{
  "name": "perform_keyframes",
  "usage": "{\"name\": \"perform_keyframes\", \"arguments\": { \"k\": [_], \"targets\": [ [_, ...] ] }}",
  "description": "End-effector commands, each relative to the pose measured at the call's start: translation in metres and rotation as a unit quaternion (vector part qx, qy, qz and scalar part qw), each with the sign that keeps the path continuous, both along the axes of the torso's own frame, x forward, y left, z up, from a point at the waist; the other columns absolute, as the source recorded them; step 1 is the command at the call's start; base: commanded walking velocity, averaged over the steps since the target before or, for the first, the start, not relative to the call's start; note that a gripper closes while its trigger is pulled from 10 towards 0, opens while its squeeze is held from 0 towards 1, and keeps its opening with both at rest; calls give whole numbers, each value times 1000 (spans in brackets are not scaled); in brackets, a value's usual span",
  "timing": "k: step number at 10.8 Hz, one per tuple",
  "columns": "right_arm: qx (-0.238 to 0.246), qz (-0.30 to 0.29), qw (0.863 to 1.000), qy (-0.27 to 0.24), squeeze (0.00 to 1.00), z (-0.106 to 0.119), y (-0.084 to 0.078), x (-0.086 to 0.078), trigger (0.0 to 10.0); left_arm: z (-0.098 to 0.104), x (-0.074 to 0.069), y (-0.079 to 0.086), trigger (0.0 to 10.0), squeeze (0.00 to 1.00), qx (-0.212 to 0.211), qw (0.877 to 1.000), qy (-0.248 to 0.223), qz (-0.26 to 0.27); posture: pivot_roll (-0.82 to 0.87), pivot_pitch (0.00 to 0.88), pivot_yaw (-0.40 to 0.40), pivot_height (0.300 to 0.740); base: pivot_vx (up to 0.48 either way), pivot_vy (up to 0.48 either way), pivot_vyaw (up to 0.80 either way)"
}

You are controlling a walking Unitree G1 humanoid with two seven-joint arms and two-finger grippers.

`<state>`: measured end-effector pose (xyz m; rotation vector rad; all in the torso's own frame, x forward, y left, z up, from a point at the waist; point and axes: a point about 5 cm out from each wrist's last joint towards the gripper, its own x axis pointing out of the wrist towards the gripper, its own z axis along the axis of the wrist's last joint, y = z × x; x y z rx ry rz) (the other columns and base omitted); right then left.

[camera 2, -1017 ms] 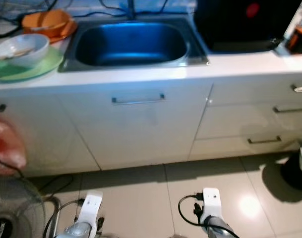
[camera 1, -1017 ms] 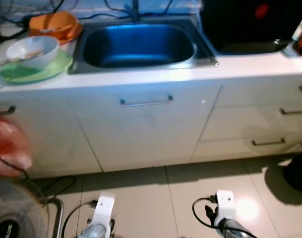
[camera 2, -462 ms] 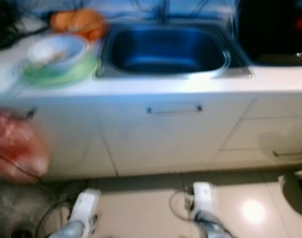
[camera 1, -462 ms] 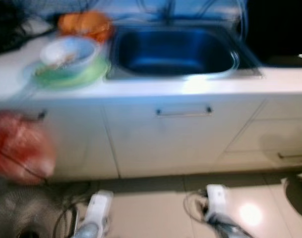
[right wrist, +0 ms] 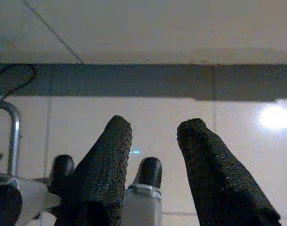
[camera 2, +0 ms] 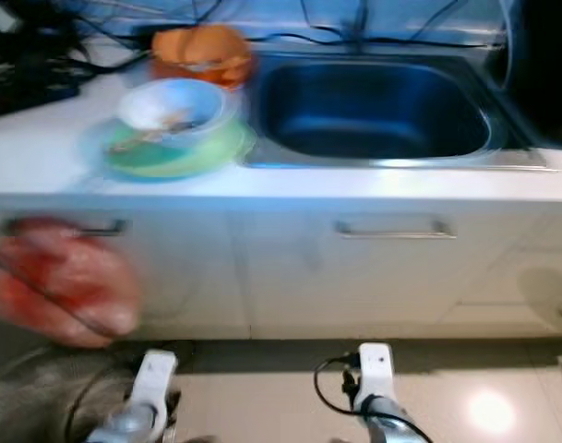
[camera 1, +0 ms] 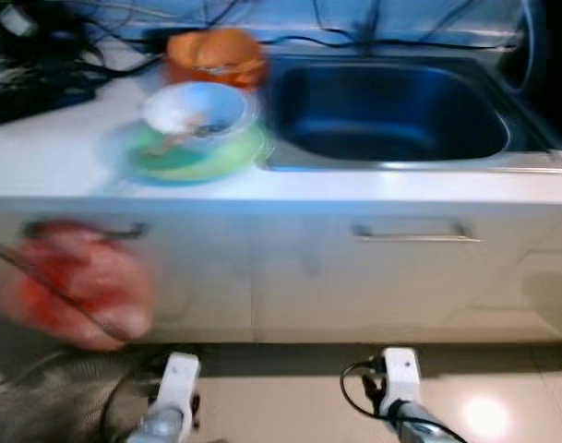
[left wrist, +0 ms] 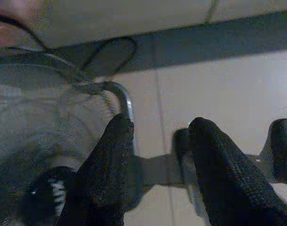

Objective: Kitchen organization

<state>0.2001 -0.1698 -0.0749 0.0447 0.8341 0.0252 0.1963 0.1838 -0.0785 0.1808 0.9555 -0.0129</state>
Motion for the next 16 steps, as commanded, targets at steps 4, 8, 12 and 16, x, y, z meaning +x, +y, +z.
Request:
{"name": "perform_keyframes", "arguments": {
  "k": [4, 8, 12, 16],
  "targets": [
    [-18, 3, 1000, 13, 0, -4, -8, -9, 10000, -6, -10, -6, 10000, 0, -7, 1000, 16, -1, -13, 95, 12, 740, 0, 0, 200],
    [-16, 1, 1000, 13, 0, -4, -8, -9, 10000, -6, -10, -5, 10000, 0, -3, 1000, 16, -7, -13, 90, 16, 740, 0, 0, 764],
    [-24, 10, 1000, -15, 0, 3, -10, 2, 10000, 5, 8, -2, 10000, 0, 15, 999, -38, -27, -8, 77, 17, 740, 0, 0, 0],
    [-79, 26, 991, -101, 0, 22, -35, 18, 10000, 28, 27, 15, 10000, 0, 46, 985, -168, 14, 18, 102, -4, 740, 0, 0, 0]
  ]
}}
